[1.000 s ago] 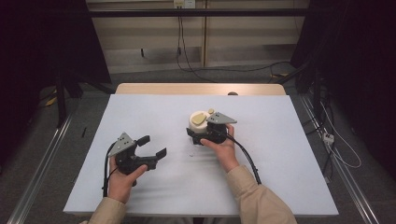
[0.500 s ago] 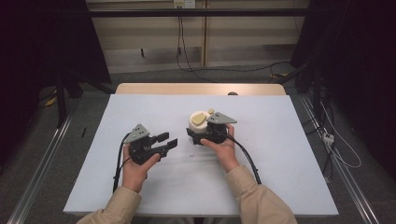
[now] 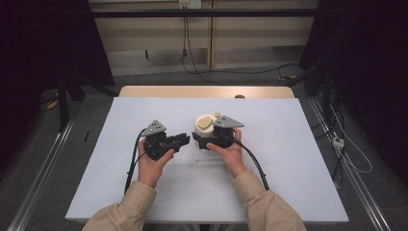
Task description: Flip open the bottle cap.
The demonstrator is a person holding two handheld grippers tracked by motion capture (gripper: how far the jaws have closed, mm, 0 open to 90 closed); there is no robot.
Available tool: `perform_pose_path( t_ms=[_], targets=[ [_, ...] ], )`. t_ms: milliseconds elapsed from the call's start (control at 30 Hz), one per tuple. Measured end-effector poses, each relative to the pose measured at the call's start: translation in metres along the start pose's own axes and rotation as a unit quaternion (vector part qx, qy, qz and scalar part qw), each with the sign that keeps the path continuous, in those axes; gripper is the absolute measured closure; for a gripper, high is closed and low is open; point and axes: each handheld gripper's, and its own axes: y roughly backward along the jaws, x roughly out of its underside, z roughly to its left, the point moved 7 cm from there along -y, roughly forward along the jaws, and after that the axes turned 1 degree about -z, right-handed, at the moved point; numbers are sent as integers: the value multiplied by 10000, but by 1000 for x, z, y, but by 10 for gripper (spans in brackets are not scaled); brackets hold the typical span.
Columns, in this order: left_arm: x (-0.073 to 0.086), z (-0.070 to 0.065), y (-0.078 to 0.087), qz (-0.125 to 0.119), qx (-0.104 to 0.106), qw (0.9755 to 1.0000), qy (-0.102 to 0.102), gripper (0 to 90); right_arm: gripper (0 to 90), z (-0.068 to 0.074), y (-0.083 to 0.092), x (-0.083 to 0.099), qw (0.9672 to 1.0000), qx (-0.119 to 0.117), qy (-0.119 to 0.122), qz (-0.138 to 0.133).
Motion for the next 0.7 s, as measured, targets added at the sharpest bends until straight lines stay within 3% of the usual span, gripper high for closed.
perform_pose_path(
  t_ms=[400, 700],
  targets=[
    [-8, -4, -14, 142, 52, 9999, -70, 895, 66, 0, 0, 0, 10000, 3, -4, -2],
    [-14, -5, -22, 231, 34, 9997, -79, 900, 66, 0, 0, 0, 10000, 2, -5, -1]
  ],
)
